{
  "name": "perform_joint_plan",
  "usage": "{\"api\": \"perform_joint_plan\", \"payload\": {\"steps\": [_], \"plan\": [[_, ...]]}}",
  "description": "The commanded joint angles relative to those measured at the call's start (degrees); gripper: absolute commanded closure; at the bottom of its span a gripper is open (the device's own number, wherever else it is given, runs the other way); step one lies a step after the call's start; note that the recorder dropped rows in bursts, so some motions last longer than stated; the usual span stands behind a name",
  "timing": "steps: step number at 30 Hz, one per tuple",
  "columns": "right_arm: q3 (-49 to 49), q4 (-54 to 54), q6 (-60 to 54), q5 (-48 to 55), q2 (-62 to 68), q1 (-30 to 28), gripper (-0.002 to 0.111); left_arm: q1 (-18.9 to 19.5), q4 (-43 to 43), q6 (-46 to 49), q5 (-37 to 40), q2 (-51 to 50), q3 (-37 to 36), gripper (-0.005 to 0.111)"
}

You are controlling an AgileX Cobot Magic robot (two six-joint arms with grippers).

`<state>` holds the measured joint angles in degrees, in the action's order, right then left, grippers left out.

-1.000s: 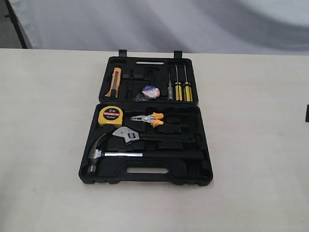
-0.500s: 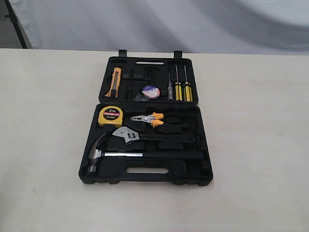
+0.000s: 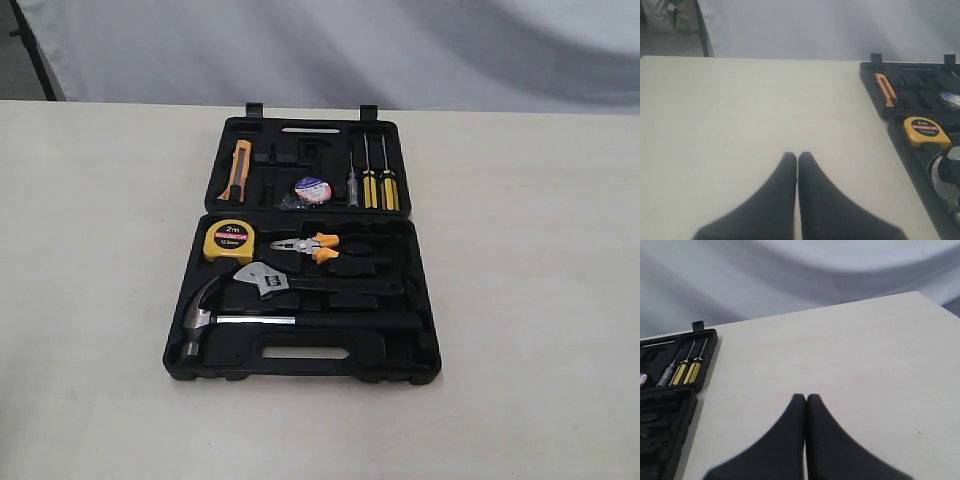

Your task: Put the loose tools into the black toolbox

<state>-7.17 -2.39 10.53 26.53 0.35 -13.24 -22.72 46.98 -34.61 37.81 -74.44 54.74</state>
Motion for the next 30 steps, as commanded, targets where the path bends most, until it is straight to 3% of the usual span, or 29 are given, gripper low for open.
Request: {"api": "perform_joint_plan", "payload": {"steps": [1, 6, 30], "plan": [[2.4, 0.0, -4.7, -2.5, -0.4, 2.2, 0.109, 0.2, -0.8, -0.6, -1.0, 0.5, -0.5, 0.105], [4.9, 3.9, -11.9, -4.1, -0.4, 3.0, 0.109, 0.2, -0.8, -0.6, -1.0, 0.5, -0.5, 0.105], [7.2, 4.8, -12.0, -6.8, -0.4, 3.0, 0.109, 0.2, -0.8, -0.6, -1.0, 0.5, -0.5, 0.105]]}}
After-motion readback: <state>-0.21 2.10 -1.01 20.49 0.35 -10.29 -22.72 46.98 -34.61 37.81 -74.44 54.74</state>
